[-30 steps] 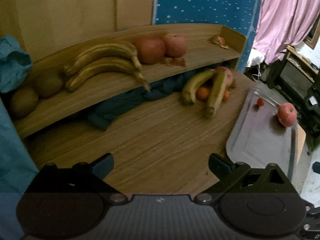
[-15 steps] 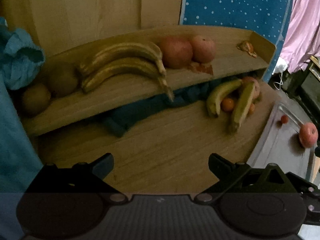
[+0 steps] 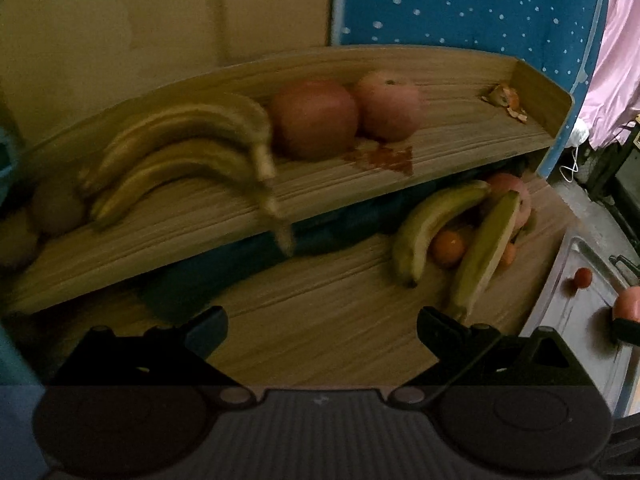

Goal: Organize fruits
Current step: 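Withdraw both open tools from the tray back toward the fruit shelf, then grasp a mandarin orange with right tool while left tool grasps a yellow banana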

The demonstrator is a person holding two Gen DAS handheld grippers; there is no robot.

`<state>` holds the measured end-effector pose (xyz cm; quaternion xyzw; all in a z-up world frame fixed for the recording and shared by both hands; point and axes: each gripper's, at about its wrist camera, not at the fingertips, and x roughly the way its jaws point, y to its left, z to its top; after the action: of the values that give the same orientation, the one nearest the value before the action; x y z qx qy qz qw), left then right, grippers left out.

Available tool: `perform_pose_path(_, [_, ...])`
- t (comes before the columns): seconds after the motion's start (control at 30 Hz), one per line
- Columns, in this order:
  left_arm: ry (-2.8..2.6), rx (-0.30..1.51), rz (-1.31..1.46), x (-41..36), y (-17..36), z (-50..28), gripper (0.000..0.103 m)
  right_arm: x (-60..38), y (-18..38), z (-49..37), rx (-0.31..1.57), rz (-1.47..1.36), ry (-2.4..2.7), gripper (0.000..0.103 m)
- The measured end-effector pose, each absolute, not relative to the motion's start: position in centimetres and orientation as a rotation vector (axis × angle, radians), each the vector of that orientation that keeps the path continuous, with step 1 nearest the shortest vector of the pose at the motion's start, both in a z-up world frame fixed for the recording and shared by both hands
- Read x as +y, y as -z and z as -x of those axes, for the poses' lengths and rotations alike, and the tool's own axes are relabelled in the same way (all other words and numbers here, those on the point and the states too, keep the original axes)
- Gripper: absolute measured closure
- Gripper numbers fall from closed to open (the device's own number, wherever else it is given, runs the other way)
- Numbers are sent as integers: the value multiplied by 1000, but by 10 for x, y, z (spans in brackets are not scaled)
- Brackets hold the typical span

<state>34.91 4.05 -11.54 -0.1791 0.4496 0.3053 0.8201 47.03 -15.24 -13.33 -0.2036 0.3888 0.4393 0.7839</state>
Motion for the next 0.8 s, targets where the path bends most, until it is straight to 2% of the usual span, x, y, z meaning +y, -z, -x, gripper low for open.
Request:
perform_pose_path(0.43, [-522, 998, 369, 14, 128, -413, 0, -129, 159, -546, 749, 589, -1083, 2])
perform_pose_path(0.8, [-459, 996, 425, 5, 131, -440, 1, -118, 171, -554, 672, 692, -1238, 20])
